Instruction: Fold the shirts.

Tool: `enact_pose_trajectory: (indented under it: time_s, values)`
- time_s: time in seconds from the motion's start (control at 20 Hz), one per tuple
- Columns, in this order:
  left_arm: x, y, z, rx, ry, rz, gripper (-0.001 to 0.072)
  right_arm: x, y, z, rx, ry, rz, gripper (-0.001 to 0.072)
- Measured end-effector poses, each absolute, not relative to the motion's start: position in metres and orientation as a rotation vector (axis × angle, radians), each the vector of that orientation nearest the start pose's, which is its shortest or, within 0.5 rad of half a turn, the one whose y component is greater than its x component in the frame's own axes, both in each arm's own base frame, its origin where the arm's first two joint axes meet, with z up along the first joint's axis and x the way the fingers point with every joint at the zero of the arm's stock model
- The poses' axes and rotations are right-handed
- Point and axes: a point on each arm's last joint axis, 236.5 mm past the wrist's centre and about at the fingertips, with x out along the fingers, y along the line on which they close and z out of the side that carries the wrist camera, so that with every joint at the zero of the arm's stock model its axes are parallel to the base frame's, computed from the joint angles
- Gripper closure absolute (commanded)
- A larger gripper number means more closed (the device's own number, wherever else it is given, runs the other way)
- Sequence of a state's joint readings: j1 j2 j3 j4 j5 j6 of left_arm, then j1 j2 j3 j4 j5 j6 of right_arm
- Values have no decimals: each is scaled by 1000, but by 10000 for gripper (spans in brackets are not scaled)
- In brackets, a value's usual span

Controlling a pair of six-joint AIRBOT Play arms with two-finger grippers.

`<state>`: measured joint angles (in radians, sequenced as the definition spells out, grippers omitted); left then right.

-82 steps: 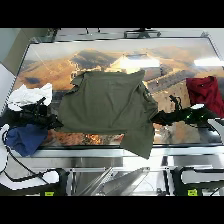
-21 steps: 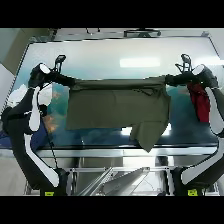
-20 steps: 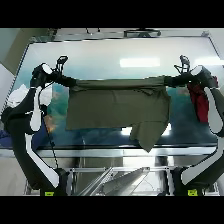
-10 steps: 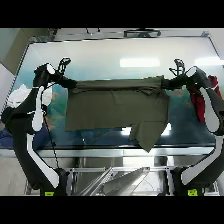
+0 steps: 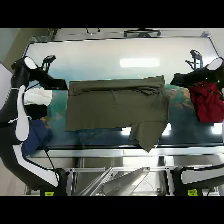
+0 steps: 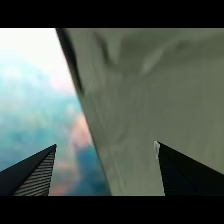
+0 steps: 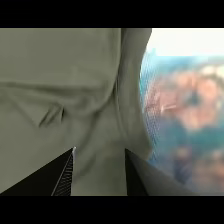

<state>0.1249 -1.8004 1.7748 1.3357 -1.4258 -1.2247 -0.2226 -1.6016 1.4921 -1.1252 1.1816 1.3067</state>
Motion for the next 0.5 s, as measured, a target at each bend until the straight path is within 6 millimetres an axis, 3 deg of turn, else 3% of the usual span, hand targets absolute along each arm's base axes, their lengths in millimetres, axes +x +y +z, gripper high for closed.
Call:
enact_pose_trajectory:
  time_s: [0.25, 0.4, 0.5]
  values:
    - [369, 24, -56, -160, 1639, -267, 9, 379, -3, 6, 385, 1280, 197, 351]
    - [324, 6, -84, -260, 1710, -315, 9, 328, 6, -5, 452, 1306, 169, 351]
    - [307, -11, -98, -313, 1718, -367, 9, 299, 10, -15, 494, 1314, 139, 351]
